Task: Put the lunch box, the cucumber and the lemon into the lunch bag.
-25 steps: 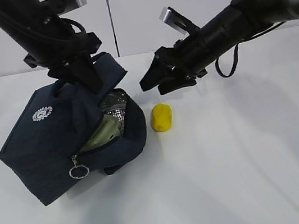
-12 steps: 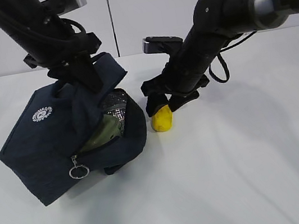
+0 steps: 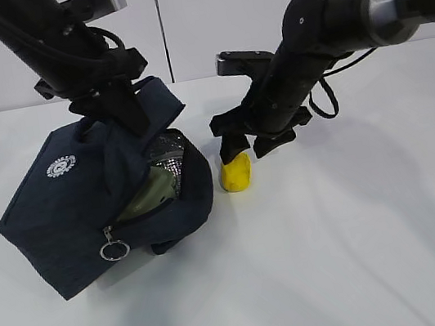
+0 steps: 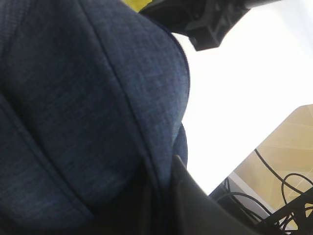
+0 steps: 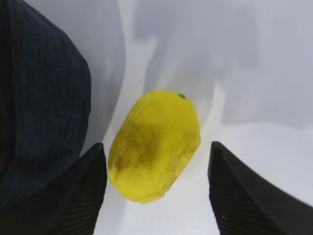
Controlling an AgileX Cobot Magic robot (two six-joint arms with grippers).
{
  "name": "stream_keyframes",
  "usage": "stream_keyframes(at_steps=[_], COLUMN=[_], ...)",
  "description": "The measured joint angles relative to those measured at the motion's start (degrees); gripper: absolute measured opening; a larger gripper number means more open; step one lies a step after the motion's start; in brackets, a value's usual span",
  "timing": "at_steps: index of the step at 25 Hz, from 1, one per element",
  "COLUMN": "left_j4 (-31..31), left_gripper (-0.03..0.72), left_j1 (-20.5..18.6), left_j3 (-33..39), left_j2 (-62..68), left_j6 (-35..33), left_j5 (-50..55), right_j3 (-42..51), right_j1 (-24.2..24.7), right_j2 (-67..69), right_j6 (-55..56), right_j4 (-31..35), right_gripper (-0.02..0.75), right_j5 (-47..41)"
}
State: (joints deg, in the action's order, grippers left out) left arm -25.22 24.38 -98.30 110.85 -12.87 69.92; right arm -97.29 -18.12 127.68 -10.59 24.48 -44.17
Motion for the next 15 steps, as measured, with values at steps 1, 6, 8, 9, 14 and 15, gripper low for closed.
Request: stream_keyframes(at_steps=[1, 6, 8, 9, 14, 15], left_j4=[0.00, 0.00, 0.00, 0.00, 0.00, 0.00], left_gripper=[0.007, 0.007, 0.007, 0.007, 0.007, 0.007], left_j1=[0.00, 0.00, 0.00, 0.00, 0.00, 0.00], left_j3=[0.00, 0.00, 0.00, 0.00, 0.00, 0.00], left_j2=[0.00, 0.00, 0.00, 0.00, 0.00, 0.00], left_j6=[0.00, -0.17, -0.26, -0.31, -0.40, -0.40], left_j5=[0.00, 0.00, 0.00, 0.00, 0.00, 0.00], right_j3=[0.00, -0.51, -0.88, -1.34, -2.01, -2.01], right_j1=[0.00, -0.05, -0.14, -0.29, -0.31, -0.31], right_j2=[0.30, 1.89, 2.41, 2.71, 3.98, 4.23], right_j6=[0.10, 0.22, 0.22, 0.22, 0.33, 0.33], right_j4=[0.11, 1.78, 2.31, 2.44, 3.64, 3.62], right_gripper=[0.485, 0.485, 0.485, 0.485, 0.484, 0.482], right_j5=[0.26, 0.36, 0.48, 0.56, 0.82, 0.82])
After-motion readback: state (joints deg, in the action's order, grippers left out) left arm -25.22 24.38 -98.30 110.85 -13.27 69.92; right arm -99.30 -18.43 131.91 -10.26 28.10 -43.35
